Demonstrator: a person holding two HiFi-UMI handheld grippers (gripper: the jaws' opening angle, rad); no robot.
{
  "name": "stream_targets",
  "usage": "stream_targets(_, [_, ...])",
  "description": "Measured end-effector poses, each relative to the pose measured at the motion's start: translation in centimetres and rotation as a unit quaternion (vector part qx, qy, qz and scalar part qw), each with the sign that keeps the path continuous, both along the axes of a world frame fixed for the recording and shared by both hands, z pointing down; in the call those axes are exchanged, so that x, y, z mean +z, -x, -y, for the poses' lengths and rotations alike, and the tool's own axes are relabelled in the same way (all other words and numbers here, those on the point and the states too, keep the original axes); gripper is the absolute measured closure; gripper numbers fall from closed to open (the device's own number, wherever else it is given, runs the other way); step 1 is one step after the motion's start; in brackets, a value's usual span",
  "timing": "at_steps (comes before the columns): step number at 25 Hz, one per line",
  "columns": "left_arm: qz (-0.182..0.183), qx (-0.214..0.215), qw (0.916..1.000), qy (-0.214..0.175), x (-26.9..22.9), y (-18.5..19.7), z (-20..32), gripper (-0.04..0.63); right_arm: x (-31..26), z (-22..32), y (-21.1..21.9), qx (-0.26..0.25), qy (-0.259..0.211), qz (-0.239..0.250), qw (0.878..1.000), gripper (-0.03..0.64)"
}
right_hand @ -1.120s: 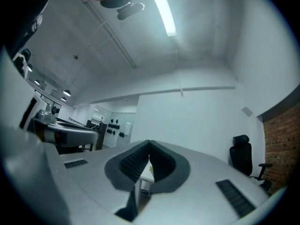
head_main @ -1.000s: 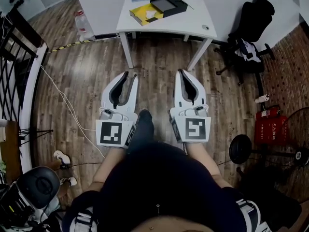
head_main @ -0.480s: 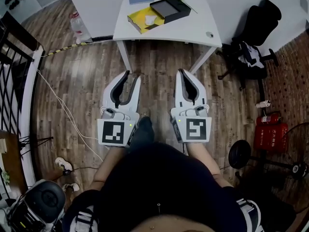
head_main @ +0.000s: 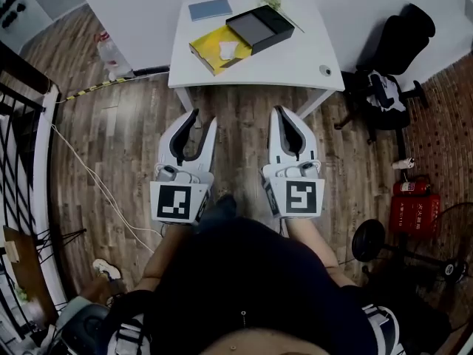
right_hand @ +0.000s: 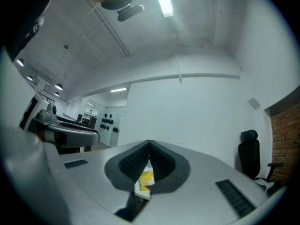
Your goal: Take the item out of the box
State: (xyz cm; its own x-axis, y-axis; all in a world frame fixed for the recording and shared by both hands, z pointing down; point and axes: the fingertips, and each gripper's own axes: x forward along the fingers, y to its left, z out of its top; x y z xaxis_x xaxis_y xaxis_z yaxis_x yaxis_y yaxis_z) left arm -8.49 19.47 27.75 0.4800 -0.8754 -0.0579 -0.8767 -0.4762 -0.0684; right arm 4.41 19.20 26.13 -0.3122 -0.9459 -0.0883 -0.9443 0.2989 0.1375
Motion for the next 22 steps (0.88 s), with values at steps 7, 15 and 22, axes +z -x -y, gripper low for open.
stream_targets(7, [-0.001, 0.018, 0.9998, 0.005, 0.5, 0.0, 6.5, 0.466, 0.8, 6.2, 0.2, 0.012, 0.008, 0.009, 1.000, 0.604])
stream_targets(15, [-0.001, 0.022, 0.9996, 0.016, 1.0, 0.2, 10.0, 0.466, 1.1, 9.5, 0.7, 0.012, 0.002, -0.004, 1.000, 0.604])
stream_targets(22, [0.000, 0.030, 0.9995, 0.013, 1.4, 0.0, 10.9, 0.466, 1.2, 10.3, 0.7, 0.016, -0.001, 0.008, 1.000, 0.604])
